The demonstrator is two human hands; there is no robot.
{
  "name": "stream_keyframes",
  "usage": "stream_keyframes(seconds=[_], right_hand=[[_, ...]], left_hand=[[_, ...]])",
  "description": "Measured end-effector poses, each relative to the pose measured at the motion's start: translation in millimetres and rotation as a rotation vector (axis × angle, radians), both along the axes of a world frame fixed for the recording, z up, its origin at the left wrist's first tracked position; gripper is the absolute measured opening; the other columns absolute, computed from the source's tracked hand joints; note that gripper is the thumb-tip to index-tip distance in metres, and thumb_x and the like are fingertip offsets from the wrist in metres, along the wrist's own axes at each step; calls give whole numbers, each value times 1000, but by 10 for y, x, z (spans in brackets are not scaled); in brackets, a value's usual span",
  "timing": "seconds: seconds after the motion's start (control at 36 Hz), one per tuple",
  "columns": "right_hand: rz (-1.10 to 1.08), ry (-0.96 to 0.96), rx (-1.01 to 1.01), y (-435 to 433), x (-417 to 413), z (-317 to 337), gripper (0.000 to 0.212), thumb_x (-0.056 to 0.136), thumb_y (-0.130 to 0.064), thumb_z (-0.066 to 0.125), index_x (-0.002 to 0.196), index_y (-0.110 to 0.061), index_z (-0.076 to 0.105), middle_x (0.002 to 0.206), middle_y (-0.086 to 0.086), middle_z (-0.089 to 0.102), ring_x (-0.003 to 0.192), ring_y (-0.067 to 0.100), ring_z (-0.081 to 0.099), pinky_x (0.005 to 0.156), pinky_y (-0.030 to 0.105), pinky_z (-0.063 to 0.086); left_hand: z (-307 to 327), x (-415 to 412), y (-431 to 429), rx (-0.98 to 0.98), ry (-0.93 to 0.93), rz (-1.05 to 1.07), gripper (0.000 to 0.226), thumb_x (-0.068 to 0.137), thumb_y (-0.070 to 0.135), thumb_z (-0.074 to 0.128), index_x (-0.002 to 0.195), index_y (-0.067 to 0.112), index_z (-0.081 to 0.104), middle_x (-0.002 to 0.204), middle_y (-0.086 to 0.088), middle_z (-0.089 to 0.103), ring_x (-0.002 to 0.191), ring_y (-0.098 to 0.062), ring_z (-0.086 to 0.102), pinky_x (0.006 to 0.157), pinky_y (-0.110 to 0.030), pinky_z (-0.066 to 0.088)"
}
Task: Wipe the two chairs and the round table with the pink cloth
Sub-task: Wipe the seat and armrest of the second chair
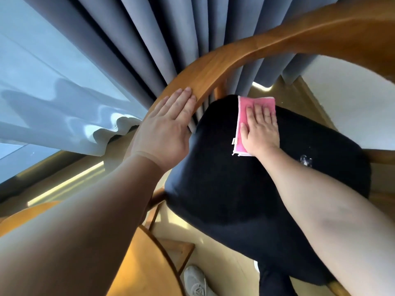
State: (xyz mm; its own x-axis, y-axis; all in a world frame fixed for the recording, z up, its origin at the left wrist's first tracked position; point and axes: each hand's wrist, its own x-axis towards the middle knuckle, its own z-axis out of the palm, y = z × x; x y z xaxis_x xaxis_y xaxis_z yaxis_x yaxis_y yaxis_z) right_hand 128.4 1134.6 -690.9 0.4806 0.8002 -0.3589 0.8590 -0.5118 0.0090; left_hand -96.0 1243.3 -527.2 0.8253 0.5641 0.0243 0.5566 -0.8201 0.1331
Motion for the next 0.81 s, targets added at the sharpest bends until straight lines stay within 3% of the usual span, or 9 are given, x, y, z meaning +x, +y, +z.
stream_keyframes(seconds=[0.31, 0.5, 0.64, 0.81], right_hand=[[-92, 23, 30, 318, 243, -1, 65, 98, -47, 17, 153, -14, 23, 154, 19, 32, 143, 39, 24, 120, 50, 12], [-174, -20, 25, -325, 48, -26, 67, 99, -46, 9, 156, -11, 11, 162, 18, 10, 149, 37, 5, 121, 49, -1], [-192, 23, -3, -963, -530, 5, 74, 93, -47, 3, 155, -8, 6, 162, 20, 1, 149, 39, -2, 121, 49, -7], [-141, 81, 58, -1591, -1360, -42, 69, 95, -45, 21, 151, -5, 16, 158, 22, 12, 148, 43, 11, 120, 57, 9]], left_hand=[[-25, -5, 17, -9, -19, -4, 58, 86, 17, 31, 142, 6, 40, 149, -11, 37, 138, -27, 33, 116, -39, 22], [-28, 12, 1, 6, 33, -5, 62, 83, 13, 36, 144, 6, 36, 151, -12, 33, 140, -27, 29, 116, -38, 19], [16, 29, -25, 20, 68, 0, 65, 81, 11, 35, 146, 5, 32, 153, -13, 29, 142, -28, 25, 117, -35, 14], [26, 54, -60, 59, 168, 3, 70, 86, 11, 44, 150, 6, 16, 158, -12, 13, 146, -25, 11, 117, -31, 3]])
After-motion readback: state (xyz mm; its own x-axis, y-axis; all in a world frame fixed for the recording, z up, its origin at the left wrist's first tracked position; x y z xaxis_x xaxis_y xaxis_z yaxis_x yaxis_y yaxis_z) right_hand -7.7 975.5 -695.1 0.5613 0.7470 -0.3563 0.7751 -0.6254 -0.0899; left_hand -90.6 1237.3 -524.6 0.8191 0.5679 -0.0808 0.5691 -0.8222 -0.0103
